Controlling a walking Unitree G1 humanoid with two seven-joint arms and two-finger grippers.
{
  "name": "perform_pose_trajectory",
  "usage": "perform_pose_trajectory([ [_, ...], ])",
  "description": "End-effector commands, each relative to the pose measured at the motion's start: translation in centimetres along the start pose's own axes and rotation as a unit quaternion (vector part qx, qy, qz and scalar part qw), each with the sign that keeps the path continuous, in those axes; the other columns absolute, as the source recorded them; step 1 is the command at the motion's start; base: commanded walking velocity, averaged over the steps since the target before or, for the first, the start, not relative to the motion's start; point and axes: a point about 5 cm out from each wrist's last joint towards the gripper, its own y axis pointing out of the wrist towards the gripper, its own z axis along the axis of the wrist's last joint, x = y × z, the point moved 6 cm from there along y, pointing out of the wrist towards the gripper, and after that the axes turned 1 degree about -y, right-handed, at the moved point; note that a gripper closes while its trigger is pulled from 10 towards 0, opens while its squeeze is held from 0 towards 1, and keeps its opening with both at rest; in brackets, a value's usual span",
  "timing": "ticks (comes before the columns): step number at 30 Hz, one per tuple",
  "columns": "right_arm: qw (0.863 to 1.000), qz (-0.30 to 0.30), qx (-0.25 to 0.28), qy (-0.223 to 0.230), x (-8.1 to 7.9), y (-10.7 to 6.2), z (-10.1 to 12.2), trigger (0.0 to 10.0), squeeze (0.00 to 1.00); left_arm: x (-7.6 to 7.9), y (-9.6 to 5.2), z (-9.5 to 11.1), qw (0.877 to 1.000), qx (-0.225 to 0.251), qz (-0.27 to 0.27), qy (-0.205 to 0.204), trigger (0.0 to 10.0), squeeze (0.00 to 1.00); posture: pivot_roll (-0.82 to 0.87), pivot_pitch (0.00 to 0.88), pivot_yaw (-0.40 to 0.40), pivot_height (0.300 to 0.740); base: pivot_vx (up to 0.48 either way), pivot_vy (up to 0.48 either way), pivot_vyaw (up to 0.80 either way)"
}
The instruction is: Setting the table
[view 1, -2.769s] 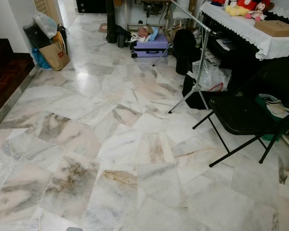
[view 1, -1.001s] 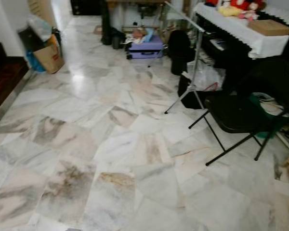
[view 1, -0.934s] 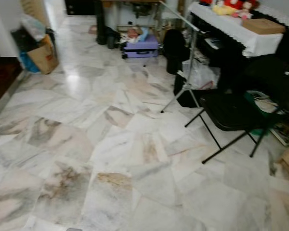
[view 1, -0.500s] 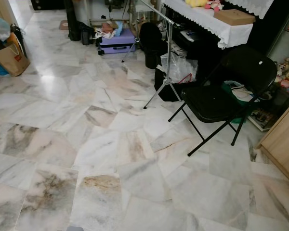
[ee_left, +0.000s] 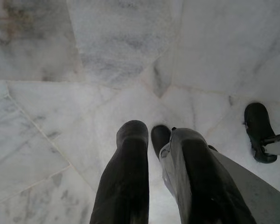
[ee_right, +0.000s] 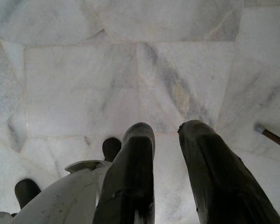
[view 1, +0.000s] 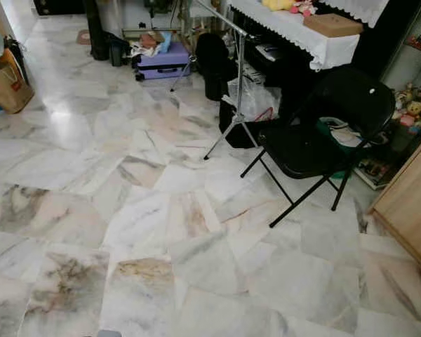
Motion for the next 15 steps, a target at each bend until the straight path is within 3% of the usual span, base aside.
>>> perform_pose_trajectory([
  [1,0.998,0.063,0.009,0.008,-3.1,0.5,2.7,10.0,0.00,2.6,0.7,2.6,0.998,0.001,-0.052,0.025,10.0,0.00,0.11,0.120,-0.064,0.740,0.000,-0.480,-0.77],
  [5,0.998,0.064,0.009,0.007,-3.2,0.5,2.7,10.0,0.00,2.4,0.6,1.5,0.998,-0.017,-0.051,0.027,10.0,0.00,0.10,0.126,-0.061,0.740,0.000,-0.480,-0.77],
  [7,0.998,0.063,0.007,0.008,-3.1,0.5,2.5,10.0,0.00,2.1,0.5,1.2,0.999,-0.021,-0.044,0.011,10.0,0.00,0.10,0.129,-0.063,0.740,0.000,0.000,-0.77],
  [15,0.998,0.058,-0.005,0.005,-2.6,0.4,1.7,10.0,0.00,2.4,0.4,0.5,0.998,-0.023,-0.049,0.009,10.0,0.00,0.11,0.131,-0.069,0.740,0.000,0.000,-0.77],
])
